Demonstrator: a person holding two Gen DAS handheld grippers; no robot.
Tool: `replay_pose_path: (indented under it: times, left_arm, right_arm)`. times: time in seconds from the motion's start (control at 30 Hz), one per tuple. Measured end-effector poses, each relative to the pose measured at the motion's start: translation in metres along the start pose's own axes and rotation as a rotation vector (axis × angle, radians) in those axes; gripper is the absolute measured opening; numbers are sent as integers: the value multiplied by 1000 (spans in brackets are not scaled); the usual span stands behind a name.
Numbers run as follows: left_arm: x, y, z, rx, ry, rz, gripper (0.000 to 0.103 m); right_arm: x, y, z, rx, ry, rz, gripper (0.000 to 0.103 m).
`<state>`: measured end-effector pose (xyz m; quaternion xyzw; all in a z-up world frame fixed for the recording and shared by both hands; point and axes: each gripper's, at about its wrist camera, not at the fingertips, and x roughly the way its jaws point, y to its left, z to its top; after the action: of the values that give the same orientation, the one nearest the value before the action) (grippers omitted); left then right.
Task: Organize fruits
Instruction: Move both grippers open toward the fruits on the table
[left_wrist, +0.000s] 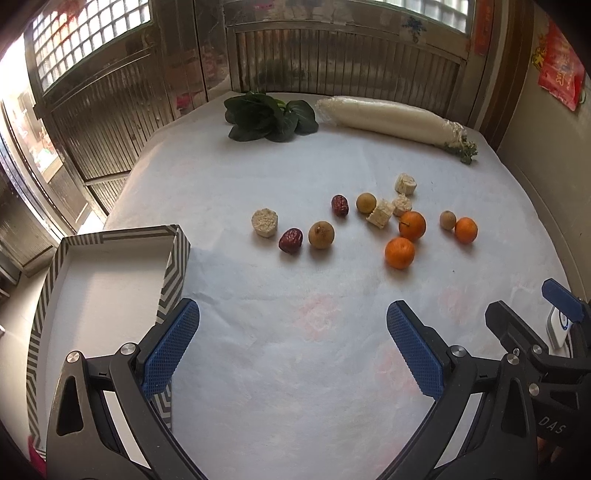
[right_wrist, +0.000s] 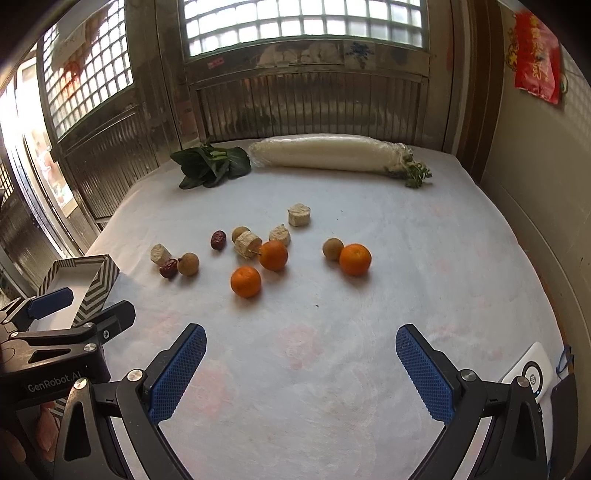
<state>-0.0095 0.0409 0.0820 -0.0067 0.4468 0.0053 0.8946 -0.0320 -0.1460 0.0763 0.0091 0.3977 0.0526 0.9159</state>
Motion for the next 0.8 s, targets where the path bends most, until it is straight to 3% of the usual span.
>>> replay_pose_path:
  times: [0.23,0.5,0.8]
  left_arm:
    - [0,-2,4,4,-14,1,102]
    - [4,-2,8,7,-5,-12,102]
    - [13,-2,9,10,13,-10,102]
  right_arm:
    - [-1,4,5,-10,-7,6,102]
    - [4,4,7,-10,4,29,92]
    - [11,6,8,-19,19,42,89]
